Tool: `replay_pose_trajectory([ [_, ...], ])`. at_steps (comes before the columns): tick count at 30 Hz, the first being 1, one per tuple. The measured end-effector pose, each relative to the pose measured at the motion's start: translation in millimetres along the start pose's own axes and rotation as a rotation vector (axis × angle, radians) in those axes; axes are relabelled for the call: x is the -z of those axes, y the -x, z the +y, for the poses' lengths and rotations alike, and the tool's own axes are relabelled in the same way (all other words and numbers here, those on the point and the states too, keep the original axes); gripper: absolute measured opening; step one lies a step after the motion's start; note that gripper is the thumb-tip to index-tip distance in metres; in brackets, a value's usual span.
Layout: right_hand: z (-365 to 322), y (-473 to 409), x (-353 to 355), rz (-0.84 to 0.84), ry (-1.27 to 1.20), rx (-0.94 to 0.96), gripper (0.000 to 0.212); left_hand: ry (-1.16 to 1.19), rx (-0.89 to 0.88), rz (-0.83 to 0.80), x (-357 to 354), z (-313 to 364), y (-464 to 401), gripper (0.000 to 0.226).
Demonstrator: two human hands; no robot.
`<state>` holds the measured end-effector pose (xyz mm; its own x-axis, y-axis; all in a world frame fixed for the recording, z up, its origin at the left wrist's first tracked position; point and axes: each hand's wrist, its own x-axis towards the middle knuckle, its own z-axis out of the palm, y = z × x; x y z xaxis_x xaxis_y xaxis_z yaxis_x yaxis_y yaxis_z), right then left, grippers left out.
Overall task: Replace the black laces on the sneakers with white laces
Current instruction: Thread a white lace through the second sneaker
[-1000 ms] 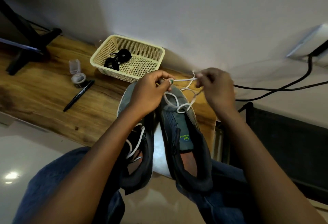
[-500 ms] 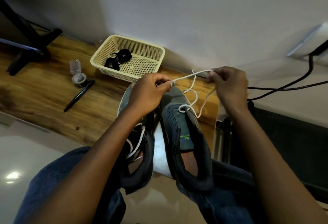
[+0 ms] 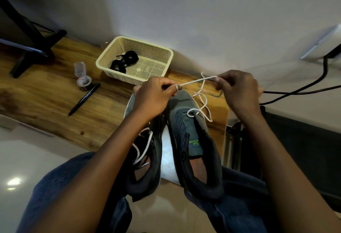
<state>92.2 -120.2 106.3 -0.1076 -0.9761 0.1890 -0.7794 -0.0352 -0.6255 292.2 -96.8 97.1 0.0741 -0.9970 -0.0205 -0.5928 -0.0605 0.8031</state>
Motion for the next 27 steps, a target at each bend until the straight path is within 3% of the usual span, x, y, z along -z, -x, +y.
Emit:
replay_pose_trajectory([
  [3, 11.3, 0.6, -4.9, -0.08, 0.079, -0.078, 0.011, 0.009, -0.004, 0.026, 0.1, -0.2, 0.9, 0.022],
  [7, -4.9, 9.3, -16.5, -0.264, 0.007, 0.188, 0.042, -0.026, -0.001, 0.009, -0.8, 3.5, 4.8, 0.024],
  [11, -28.0, 19.9, -22.4, -0.381, -0.219, 0.279, 0.023, -0.054, -0.019, -0.02, -1.0, 5.5, 7.6, 0.028],
  [17, -20.6, 17.5, -15.6, -0.407, -0.331, 0.131, 0.008, -0.023, 0.007, -0.108, 1.8, -5.0, 4.4, 0.03],
  [22, -14.2, 24.7, -22.4, -0.639, -0.105, 0.127, 0.008, -0.469, 0.067, -0.257, 0.6, -14.1, 9.9, 0.019],
  [27, -10.3, 23.4, -25.3, -0.64, 0.043, 0.132, 0.005, -0.49, 0.071, -0.264, -3.6, -15.1, 10.3, 0.014],
])
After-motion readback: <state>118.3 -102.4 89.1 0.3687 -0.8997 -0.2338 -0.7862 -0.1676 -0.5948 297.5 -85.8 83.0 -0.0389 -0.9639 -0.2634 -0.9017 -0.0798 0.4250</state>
